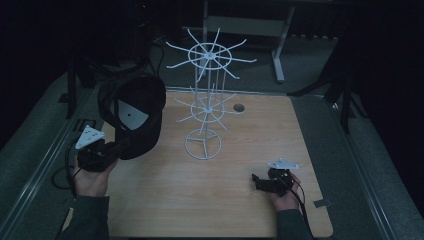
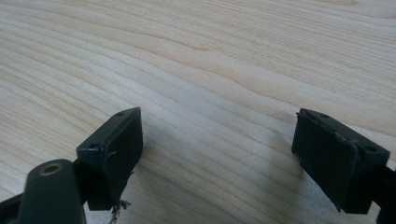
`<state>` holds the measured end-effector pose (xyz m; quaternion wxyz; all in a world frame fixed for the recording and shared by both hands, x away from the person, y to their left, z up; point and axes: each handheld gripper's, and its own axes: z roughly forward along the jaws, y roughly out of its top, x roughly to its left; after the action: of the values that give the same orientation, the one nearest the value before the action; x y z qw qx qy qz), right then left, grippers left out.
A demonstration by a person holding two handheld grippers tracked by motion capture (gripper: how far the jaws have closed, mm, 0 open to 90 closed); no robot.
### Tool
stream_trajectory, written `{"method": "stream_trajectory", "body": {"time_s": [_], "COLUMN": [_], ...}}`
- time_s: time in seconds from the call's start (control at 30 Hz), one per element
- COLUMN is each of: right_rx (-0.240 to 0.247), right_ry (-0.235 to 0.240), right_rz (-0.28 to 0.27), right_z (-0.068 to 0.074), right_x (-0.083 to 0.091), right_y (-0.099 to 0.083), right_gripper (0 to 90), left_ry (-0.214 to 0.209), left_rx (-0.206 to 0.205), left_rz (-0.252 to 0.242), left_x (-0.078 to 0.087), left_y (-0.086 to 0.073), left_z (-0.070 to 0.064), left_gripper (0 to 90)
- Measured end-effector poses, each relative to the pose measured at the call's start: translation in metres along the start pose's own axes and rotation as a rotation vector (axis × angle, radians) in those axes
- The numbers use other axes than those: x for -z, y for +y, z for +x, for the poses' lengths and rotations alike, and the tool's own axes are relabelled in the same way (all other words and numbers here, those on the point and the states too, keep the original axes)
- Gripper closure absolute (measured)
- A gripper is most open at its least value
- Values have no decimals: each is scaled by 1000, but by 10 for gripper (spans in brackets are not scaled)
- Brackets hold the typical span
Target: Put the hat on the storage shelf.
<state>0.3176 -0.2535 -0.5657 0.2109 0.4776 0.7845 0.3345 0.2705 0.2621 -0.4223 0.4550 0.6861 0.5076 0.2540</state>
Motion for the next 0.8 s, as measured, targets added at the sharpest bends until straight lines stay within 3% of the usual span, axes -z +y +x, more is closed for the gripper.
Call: {"method": "stream_trajectory", "body": {"time_s": [0.8], "right_rx": [0], "right_ry": [0], "right_rz": [0], "right_z": [0], "right_x": [0], "right_y": [0], "right_gripper": [161], "left_ry": [15], "left_rx": [-50], "left_rz": [-24], "left_x": [4], "left_y": [17], "left_z": [-4], "left_gripper": [866]}}
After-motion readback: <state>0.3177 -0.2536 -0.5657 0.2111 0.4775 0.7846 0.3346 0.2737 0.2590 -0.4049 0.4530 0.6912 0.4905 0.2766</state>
